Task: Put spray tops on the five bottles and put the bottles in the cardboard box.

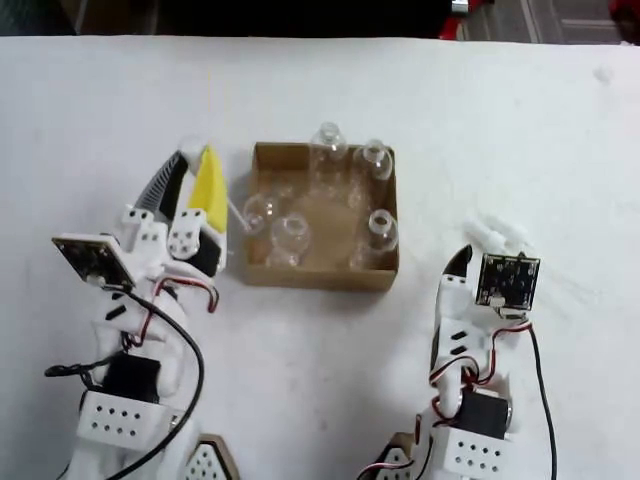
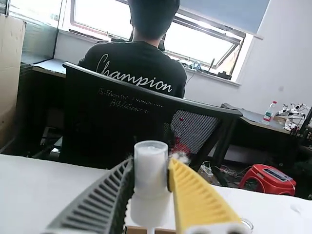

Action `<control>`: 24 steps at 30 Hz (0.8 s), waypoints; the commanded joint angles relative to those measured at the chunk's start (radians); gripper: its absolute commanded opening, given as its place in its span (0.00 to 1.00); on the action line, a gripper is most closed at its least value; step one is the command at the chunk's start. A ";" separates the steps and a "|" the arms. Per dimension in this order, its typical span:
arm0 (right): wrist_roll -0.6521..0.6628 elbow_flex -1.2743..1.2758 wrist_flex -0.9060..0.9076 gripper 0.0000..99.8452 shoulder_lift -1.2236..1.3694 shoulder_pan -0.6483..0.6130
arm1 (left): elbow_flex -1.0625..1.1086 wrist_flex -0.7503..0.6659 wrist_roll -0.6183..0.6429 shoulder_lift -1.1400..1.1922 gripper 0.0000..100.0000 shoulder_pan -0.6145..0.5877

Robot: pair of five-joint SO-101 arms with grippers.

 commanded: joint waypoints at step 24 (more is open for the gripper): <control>0.011 0.009 -0.022 0.23 -0.001 -0.004 | 0.141 -0.359 -0.035 0.031 0.02 0.002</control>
